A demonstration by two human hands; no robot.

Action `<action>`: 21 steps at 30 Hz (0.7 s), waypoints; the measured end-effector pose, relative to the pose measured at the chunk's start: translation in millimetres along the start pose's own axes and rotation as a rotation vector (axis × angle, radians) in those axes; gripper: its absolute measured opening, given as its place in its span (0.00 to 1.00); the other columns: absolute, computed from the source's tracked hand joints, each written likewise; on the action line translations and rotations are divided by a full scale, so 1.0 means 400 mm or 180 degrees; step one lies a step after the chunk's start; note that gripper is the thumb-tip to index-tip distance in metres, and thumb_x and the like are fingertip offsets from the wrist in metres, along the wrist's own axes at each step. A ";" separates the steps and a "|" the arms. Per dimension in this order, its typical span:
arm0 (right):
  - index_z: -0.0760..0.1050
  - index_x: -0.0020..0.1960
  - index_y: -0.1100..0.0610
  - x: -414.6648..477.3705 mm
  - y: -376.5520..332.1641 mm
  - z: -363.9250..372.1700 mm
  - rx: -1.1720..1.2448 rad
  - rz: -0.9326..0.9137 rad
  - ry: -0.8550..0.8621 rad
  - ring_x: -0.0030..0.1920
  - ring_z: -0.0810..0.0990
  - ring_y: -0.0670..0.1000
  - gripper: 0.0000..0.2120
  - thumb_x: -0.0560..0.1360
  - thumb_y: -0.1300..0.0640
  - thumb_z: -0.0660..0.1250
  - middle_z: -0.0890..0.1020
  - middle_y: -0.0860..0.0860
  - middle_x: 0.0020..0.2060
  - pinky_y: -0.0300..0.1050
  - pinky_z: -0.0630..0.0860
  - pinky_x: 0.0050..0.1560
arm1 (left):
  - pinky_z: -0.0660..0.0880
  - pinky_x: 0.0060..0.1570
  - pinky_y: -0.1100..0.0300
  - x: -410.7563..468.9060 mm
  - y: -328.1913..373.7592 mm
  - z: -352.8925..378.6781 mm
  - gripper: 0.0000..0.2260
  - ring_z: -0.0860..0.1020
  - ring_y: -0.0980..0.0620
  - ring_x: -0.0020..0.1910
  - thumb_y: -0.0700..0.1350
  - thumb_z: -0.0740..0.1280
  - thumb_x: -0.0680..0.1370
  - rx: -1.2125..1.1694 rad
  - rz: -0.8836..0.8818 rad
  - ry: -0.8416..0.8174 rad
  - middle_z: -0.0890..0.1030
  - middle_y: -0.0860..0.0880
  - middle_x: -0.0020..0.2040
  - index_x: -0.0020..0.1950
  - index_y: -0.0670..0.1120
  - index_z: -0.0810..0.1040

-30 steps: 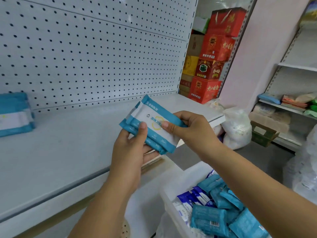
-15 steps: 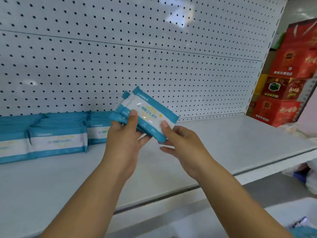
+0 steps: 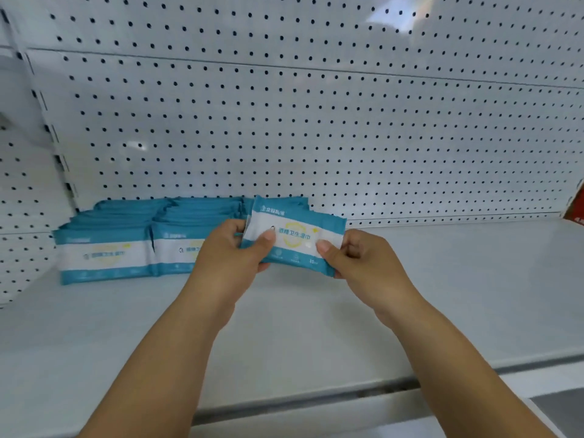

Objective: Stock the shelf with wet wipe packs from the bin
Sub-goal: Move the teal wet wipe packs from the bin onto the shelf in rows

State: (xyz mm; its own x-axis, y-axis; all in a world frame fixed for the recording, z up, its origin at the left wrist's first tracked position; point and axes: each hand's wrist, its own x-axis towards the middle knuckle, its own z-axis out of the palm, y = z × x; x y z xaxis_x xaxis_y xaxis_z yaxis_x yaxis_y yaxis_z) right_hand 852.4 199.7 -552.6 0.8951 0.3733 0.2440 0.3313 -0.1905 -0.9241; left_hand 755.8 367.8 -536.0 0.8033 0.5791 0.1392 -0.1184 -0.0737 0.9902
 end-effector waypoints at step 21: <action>0.70 0.63 0.52 0.096 0.046 0.068 -0.0627 0.0019 -0.0050 0.58 0.77 0.48 0.15 0.79 0.56 0.70 0.78 0.46 0.57 0.38 0.72 0.53 | 0.75 0.54 0.52 0.011 -0.080 -0.087 0.15 0.74 0.48 0.57 0.53 0.72 0.77 0.2944 0.0521 0.0618 0.79 0.49 0.54 0.59 0.48 0.78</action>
State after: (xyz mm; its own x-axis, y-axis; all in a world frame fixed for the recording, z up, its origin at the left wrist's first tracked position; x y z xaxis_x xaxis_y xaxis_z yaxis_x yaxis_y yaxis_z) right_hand 884.8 235.2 -568.3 0.8929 0.3854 0.2327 0.3795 -0.3662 -0.8496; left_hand 742.8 401.3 -567.5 0.6972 0.6230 0.3547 0.3538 -0.7293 0.5856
